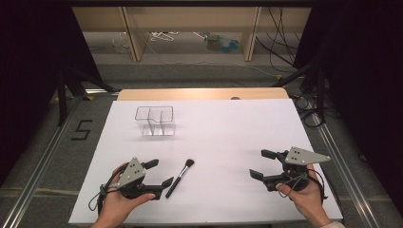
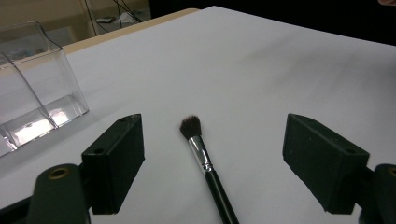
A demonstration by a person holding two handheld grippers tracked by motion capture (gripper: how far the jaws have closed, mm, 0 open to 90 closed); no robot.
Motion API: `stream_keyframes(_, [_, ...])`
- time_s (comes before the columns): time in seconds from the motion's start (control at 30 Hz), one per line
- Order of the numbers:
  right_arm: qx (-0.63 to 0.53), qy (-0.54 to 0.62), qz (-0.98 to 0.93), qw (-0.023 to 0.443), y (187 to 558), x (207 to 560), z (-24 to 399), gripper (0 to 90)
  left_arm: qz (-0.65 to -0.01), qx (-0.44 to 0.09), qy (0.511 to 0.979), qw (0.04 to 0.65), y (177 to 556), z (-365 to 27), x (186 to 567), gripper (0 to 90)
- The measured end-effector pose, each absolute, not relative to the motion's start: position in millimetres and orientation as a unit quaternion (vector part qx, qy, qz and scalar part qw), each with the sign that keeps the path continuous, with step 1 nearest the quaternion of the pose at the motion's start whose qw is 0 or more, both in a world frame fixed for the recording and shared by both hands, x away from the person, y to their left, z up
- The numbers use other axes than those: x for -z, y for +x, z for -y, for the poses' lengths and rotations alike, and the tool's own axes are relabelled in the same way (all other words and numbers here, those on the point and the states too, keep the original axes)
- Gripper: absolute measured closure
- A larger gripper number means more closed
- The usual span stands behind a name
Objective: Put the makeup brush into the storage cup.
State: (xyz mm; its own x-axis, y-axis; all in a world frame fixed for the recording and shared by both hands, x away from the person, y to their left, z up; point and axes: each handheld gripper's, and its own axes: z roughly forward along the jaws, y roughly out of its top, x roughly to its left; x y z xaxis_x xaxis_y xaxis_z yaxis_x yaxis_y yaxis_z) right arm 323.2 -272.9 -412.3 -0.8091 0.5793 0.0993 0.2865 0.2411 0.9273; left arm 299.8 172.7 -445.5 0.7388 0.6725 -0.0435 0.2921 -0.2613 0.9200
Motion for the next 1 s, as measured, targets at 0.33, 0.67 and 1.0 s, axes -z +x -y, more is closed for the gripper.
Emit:
stream_keyframes(0.33, [-0.544,0.279,-0.777,0.147,324.5,412.2,273.4,17.3,-0.316,-0.175,0.792,0.492,301.3,-169.6,440.8,21.4])
stream_keyframes(0.67, [-0.542,0.279,-0.782,0.131,323.8,412.6,271.7,17.3,-0.328,-0.12,0.847,0.402,320.1,-156.3,438.1,23.7])
stream_keyframes(1.0, [-0.546,0.271,-0.78,0.143,325.2,414.1,270.6,16.7,-0.306,-0.104,0.89,0.322,336.0,-139.2,432.0,26.4])
